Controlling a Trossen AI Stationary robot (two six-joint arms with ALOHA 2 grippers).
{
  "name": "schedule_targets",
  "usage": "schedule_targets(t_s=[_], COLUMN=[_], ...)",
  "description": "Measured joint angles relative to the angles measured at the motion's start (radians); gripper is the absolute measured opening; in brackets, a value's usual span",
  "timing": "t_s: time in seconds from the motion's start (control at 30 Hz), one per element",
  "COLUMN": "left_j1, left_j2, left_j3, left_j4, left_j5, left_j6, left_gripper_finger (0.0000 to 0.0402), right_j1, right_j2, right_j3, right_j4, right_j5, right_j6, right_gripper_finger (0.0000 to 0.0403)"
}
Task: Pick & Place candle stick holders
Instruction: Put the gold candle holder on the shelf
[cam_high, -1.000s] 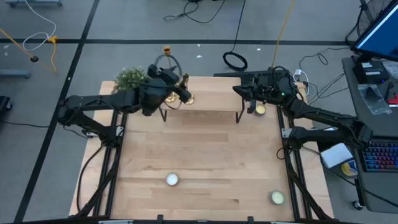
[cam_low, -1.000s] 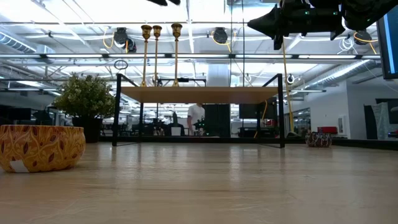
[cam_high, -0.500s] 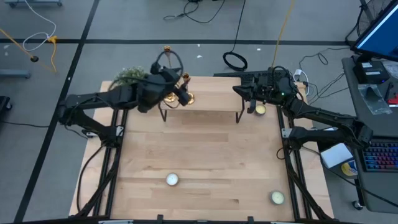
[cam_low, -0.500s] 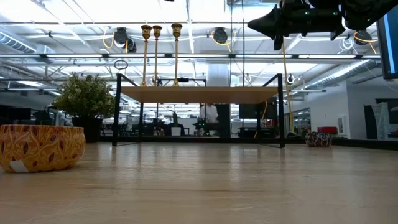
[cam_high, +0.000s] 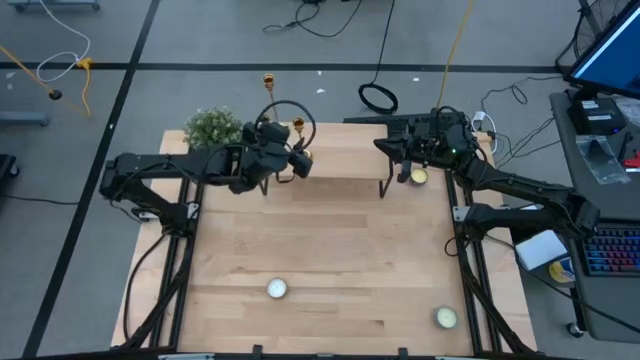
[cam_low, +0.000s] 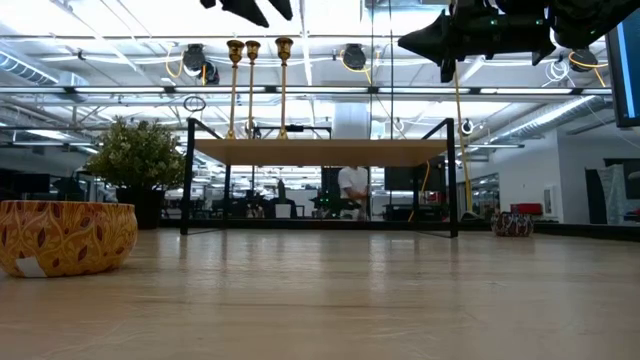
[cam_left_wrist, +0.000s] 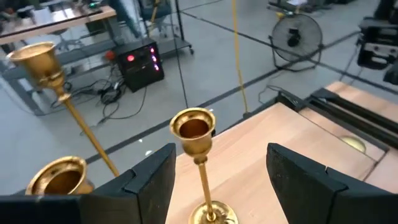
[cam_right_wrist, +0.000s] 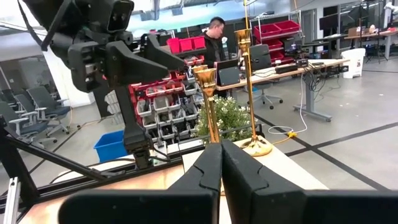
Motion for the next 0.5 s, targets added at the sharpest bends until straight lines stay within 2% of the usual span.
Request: schedule_targets(t_s=[0.37,0.5], left_j1=[-0.01,-0.01], left_j2=[0.105,0.124], left_j3=[0.0,-0.002], left_j4=[-0.035,-0.044], left_j5=[-0.009,-0.052], left_j6=[-0.128,-0.177], left_gripper_finger=[0.025,0.025], right_j1=[0.0,0.0], right_j2=[0.0,0.0], right_j3=[0.0,0.0], right_j4=[-0.004,-0.011], right_j5=[0.0,0.0], right_j6=[0.0,0.0], right_gripper_finger=[0.0004,0.0004])
